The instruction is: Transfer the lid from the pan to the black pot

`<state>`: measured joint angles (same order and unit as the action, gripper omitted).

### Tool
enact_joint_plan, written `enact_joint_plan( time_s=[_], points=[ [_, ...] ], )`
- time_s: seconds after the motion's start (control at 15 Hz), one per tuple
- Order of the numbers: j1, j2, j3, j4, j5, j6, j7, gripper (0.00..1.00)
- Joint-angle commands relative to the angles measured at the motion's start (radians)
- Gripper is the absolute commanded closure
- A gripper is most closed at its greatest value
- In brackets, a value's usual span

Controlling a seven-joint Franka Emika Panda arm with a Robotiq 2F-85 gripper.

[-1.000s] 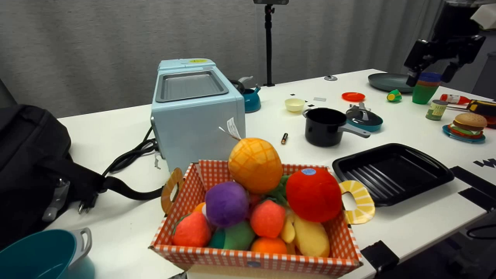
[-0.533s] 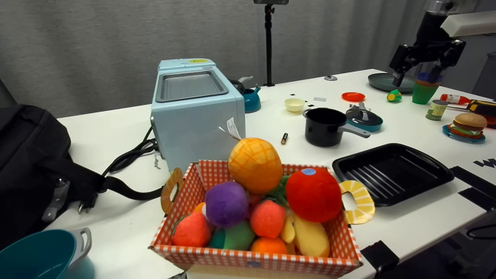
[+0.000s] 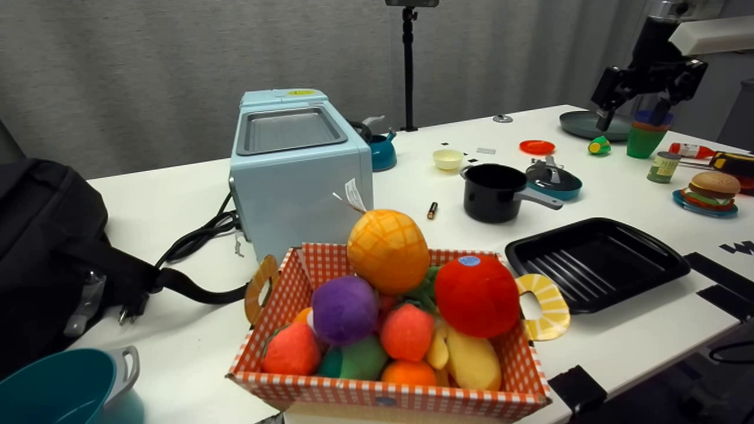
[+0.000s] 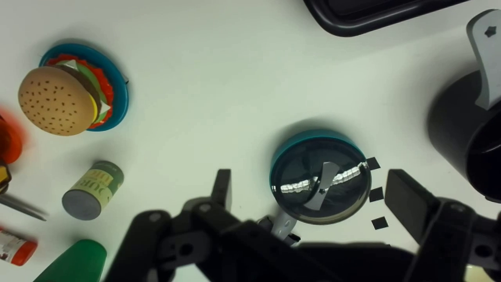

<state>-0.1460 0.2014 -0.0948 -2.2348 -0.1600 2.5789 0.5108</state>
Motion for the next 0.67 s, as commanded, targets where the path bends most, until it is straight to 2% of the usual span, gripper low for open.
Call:
enact_joint_plan(
  time_s=[0.0, 0.6],
  points=[
    [0.036, 0.036, -0.045, 0.033, 0.021, -0.002, -0.001, 0.00],
    [0.051, 0.176, -0.069, 0.156, 0.084, 0.017, 0.004, 0.00]
  ],
)
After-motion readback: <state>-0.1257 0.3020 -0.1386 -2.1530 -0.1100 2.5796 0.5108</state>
